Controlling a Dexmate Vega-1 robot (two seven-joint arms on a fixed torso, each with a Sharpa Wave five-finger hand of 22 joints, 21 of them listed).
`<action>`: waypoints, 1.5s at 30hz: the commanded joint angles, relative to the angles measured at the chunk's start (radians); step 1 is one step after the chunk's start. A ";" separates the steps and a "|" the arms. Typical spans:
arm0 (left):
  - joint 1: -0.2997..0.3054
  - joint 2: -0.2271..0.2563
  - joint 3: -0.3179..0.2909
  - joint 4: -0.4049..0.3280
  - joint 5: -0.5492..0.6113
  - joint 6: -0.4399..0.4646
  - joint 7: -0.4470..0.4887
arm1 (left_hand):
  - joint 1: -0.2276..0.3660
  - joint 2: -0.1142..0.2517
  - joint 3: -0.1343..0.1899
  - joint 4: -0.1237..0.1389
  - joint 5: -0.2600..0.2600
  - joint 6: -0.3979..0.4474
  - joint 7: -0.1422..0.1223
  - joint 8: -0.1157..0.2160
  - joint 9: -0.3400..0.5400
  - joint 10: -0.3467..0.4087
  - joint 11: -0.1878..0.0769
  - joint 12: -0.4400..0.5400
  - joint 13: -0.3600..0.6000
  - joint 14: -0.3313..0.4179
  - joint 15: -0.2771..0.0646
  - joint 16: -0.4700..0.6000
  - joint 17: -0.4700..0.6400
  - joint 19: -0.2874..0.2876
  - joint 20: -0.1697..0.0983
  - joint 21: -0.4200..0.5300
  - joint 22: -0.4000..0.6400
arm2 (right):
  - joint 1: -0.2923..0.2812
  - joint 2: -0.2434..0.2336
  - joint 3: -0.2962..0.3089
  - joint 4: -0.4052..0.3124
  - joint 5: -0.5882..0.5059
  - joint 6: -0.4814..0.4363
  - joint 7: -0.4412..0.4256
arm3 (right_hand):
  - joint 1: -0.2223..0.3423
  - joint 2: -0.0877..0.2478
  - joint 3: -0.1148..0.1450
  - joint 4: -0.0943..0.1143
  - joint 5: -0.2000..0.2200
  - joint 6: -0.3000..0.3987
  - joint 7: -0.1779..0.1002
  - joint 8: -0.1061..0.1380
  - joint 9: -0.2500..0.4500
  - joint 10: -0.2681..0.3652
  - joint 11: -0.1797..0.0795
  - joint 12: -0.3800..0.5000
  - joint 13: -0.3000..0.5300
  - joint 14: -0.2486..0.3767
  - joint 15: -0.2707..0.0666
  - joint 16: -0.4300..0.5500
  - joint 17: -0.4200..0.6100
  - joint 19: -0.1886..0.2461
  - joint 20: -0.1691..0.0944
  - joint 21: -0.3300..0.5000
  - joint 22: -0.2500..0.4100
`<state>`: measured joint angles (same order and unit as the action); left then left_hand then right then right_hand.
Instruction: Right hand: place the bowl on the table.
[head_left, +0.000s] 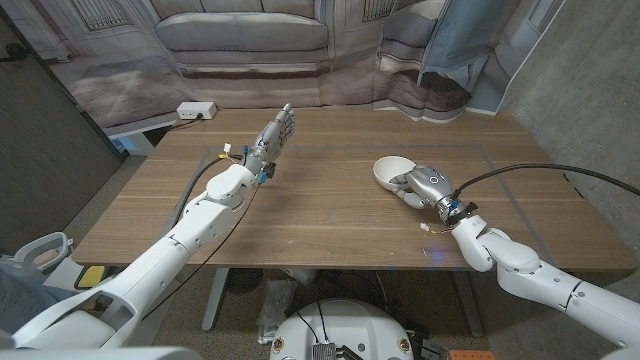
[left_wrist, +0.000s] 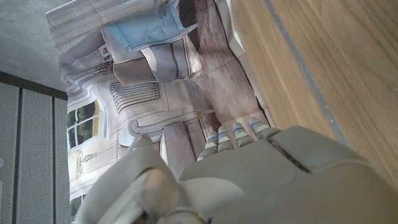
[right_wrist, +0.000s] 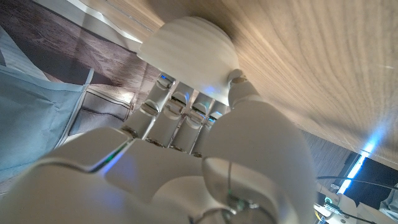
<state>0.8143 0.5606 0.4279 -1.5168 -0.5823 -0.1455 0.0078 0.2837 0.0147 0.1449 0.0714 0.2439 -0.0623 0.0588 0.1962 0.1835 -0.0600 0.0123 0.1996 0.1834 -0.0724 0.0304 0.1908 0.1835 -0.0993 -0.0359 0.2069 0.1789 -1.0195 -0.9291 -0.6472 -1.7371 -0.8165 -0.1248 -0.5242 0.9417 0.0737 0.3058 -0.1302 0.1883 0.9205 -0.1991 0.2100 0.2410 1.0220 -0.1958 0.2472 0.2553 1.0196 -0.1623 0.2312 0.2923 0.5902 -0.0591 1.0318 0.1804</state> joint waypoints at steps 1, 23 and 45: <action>-0.021 -0.007 0.008 0.025 -0.003 0.007 -0.017 | 0.001 0.009 -0.006 -0.001 -0.001 0.000 0.005 0.000 0.003 -0.008 0.003 0.001 0.004 -0.006 0.000 -0.002 0.003 -0.008 -0.022 0.000 0.005 | -0.005 -0.007 0.009 -0.016 0.012 -0.002 0.024 | -0.019 -0.007 -0.002 0.006 -0.003 -0.033 0.008 -0.014 0.001 -0.035 0.005 -0.011 0.000 -0.026 -0.065 -0.009 -0.003 -0.011 -0.146 -0.011 -0.001; -0.044 -0.019 0.017 0.062 -0.004 0.012 -0.032 | 0.003 0.011 -0.009 -0.001 -0.002 -0.001 0.004 0.000 0.003 -0.009 0.003 0.000 0.004 -0.006 0.000 -0.002 0.003 -0.008 -0.020 0.000 0.005 | -0.004 -0.016 0.013 -0.033 0.012 -0.018 0.085 | -0.069 -0.040 -0.017 0.015 -0.006 -0.136 0.016 -0.021 -0.004 -0.159 0.012 -0.035 0.002 -0.137 -0.053 -0.024 0.018 -0.059 -0.139 -0.064 -0.004; -0.057 -0.028 0.022 0.083 -0.003 0.006 -0.041 | 0.004 0.012 -0.013 0.000 -0.002 -0.001 0.003 0.000 0.003 -0.009 0.004 0.001 0.004 -0.007 -0.001 -0.003 0.003 -0.008 -0.019 0.000 0.005 | -0.010 -0.041 0.026 -0.068 0.005 -0.037 0.131 | -0.128 -0.074 -0.038 0.024 0.008 -0.276 0.006 -0.024 -0.014 -0.317 0.037 -0.044 -0.006 -0.350 0.016 -0.051 0.010 -0.151 -0.084 -0.134 0.000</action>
<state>0.7636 0.5365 0.4462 -1.4412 -0.5872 -0.1366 -0.0291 0.2877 0.0187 0.1364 0.0686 0.2439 -0.0623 0.0588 0.1962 0.1835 -0.0601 0.0123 0.1996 0.1834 -0.0723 0.0304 0.1908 0.1835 -0.0993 -0.0359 0.2069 0.1789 -1.0227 -0.9550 -0.6311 -1.7859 -0.8089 -0.1530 -0.4149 0.8237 0.0031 0.2717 -0.1060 0.1870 0.6566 -0.1929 0.1849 0.2274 0.7188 -0.1619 0.2089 0.2507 0.6901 -0.0660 0.1877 0.3021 0.4477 -0.0476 0.9038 0.1762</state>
